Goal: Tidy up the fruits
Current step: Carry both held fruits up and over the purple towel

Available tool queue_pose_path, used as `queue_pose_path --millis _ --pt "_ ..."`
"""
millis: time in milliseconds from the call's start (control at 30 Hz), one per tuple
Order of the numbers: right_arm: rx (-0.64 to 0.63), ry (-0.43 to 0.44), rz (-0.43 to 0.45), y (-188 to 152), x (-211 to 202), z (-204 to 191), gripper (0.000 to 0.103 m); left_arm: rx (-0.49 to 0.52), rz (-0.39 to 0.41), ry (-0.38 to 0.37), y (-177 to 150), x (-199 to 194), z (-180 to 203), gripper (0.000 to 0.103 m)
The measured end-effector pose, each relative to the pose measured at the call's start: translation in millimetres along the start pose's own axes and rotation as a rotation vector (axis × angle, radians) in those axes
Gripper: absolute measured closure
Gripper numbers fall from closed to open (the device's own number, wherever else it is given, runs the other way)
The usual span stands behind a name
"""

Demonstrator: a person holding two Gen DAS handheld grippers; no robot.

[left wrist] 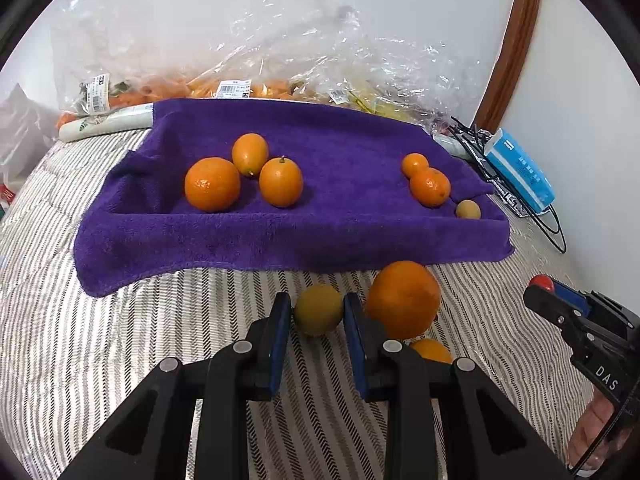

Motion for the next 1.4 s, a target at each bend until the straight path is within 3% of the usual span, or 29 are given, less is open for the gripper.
queue_pose_path --millis 200,567,900,1067,1400 --pt "-0.006 -0.01 0.014 8.7 -8.0 -3.9 0.077 0.009 0.035 0.02 4.7 -17.9 -2.5 0.077" --pt "-0.05 -0.003 0.048 46.3 -34.0 -10.1 0.077 -0.037 0.07 -0.035 27.7 -66.9 -6.3 0.077" --pt "-0.115 0.02 0.089 83.8 -62.4 -22.3 0.077 -0.067 0.124 -0.024 57.9 -97.2 -12.3 0.077" --pt "-0.083 0.048 0.117 92.8 -59.9 -28.1 0.077 -0.072 0.127 0.019 69.8 -101.4 -21.1 0.077" --pt "-0.076 0.001 0.181 128.3 -57.5 -24.8 0.077 -0.069 0.144 0.067 98.2 -88.7 -31.8 0.077"
Point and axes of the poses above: each gripper's, at about its wrist camera, not at the fingertips, and x roughly the way its jaws point, z to its right, y to its top, the point moved 10 cm from there along x, roughly the way its jaws point, and after that the axes turned 7 degrees about y, right-handed, at the moved point
